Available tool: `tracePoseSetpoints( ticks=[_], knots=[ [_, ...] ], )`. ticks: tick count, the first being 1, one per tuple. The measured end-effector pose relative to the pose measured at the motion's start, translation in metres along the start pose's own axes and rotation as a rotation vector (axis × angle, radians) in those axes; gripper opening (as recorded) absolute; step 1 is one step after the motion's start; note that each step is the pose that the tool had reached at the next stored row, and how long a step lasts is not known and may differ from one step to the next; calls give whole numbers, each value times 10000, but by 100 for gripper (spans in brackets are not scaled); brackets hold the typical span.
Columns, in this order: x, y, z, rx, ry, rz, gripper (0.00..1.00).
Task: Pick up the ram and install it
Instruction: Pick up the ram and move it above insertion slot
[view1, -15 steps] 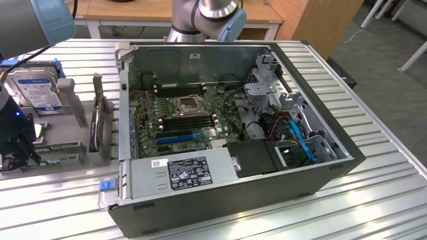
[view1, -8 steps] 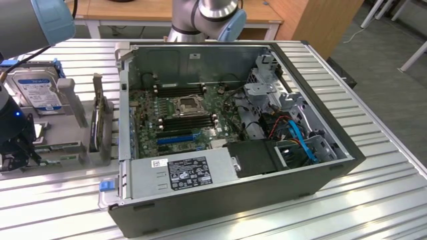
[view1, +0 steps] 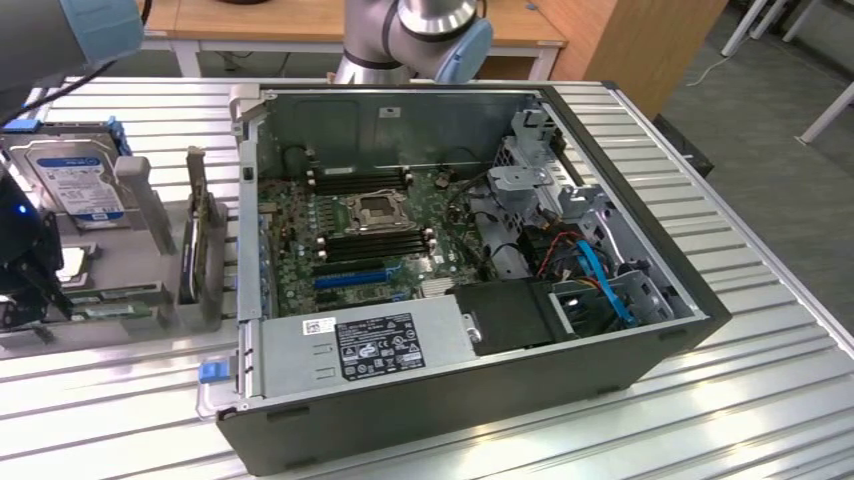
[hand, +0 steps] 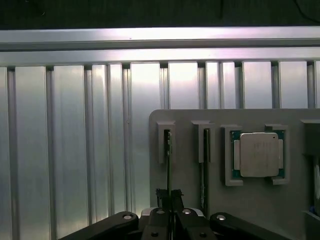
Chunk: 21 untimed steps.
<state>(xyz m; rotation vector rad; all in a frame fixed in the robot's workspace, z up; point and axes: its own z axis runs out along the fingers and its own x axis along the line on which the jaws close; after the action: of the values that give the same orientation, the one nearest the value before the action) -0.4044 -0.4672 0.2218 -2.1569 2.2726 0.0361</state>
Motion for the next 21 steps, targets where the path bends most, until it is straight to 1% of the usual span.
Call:
tracePoseSetpoints(
  ticks=[12,21],
  knots=[
    [-11,6,-523,1,17,0,12],
    [-20,10,-931,2,49,0,12]
  ],
)
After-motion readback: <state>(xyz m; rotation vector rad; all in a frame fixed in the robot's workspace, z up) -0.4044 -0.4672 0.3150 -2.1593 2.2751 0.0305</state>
